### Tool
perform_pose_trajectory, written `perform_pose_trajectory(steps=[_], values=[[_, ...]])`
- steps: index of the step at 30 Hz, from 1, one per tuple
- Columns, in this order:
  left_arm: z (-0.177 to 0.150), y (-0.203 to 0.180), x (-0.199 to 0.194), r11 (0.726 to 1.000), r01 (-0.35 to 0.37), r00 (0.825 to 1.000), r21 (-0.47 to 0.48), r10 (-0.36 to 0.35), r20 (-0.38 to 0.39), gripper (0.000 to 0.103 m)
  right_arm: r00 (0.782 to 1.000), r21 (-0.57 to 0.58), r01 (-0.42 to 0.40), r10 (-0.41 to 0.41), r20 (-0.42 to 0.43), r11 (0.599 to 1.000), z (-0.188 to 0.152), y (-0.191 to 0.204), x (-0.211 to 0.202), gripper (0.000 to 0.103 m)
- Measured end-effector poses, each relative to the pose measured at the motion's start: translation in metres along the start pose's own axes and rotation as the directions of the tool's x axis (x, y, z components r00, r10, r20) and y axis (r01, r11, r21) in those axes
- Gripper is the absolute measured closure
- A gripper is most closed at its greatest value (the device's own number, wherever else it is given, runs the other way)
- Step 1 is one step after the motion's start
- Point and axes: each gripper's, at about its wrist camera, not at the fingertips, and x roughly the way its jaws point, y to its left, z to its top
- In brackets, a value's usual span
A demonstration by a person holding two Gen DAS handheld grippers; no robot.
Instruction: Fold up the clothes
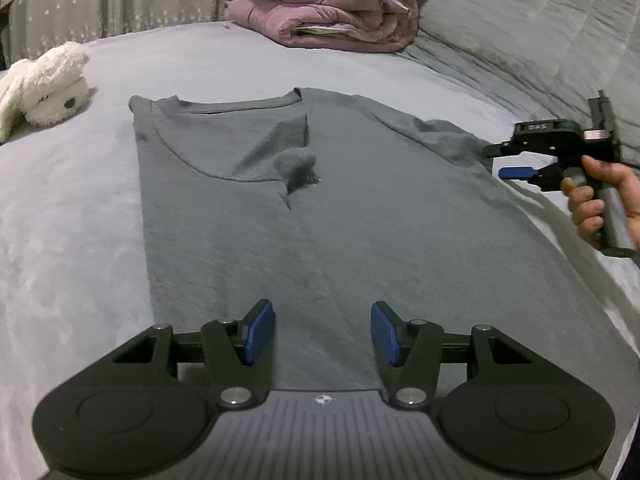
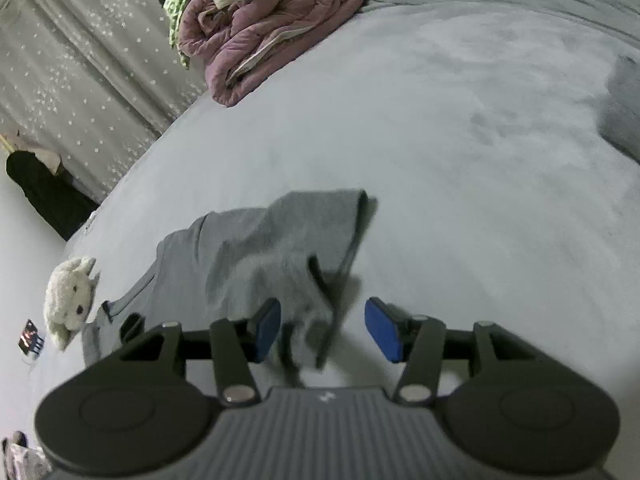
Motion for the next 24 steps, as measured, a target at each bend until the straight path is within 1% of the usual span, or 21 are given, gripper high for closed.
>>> perform_pose_trajectory(steps=[3,5,8,11,13,14,15,18,20,22,24], values=[[0.002,0.005,-0.001,1.0,0.007,1.0,-0.012,-0.007,0.007,0.05,0.999,-0.006,0.018,-0.018,0.028,1.0,0.011,0.002,0.012,0.047],[0.003,0.008,-0.002,1.0,0.003,1.0,-0.021,-0.003,0.008,0.05,0.999,0.006,0.027,-0.027,0.041,1.0,0.018,0.0,0.02,0.047],[0.004,0.012,-0.003,1.0,0.001,1.0,-0.031,0.0,0.014,0.05,0.997,-0.009,0.041,-0.04,0.063,0.999,0.028,-0.001,0.031,0.048],[0.005,0.017,-0.002,0.999,-0.012,1.0,-0.042,0.012,0.018,0.05,0.996,-0.011,0.036,-0.035,0.082,0.999,0.034,-0.001,0.042,0.049],[0.005,0.02,-0.001,0.998,-0.018,1.0,-0.054,0.019,0.013,0.05,0.995,-0.044,0.046,-0.042,0.094,0.998,0.035,0.003,0.048,0.07],[0.005,0.02,-0.001,0.998,-0.019,1.0,-0.054,0.02,0.014,0.05,0.994,-0.065,0.056,-0.049,0.099,0.996,0.034,0.006,0.05,0.09],[0.005,0.02,-0.001,0.998,-0.02,1.0,-0.055,0.021,0.014,0.05,0.993,-0.081,0.064,-0.055,0.106,0.995,0.033,0.009,0.049,0.097],[0.005,0.019,-0.002,0.999,-0.028,0.999,-0.043,0.029,0.02,0.05,0.984,-0.111,0.085,-0.066,0.164,0.99,0.032,0.019,0.038,0.097],[0.005,0.02,-0.003,0.998,-0.034,0.999,-0.046,0.035,0.023,0.05,0.974,-0.166,0.105,-0.068,0.215,0.981,0.032,0.035,0.023,0.097],[0.006,0.021,-0.005,0.998,-0.037,0.999,-0.055,0.039,0.026,0.05,0.963,-0.251,0.124,-0.055,0.266,0.96,0.03,0.06,0.007,0.097],[0.007,0.023,-0.007,0.997,-0.036,0.999,-0.064,0.038,0.031,0.05,0.955,-0.323,0.138,-0.04,0.293,0.936,0.024,0.085,-0.003,0.097]])
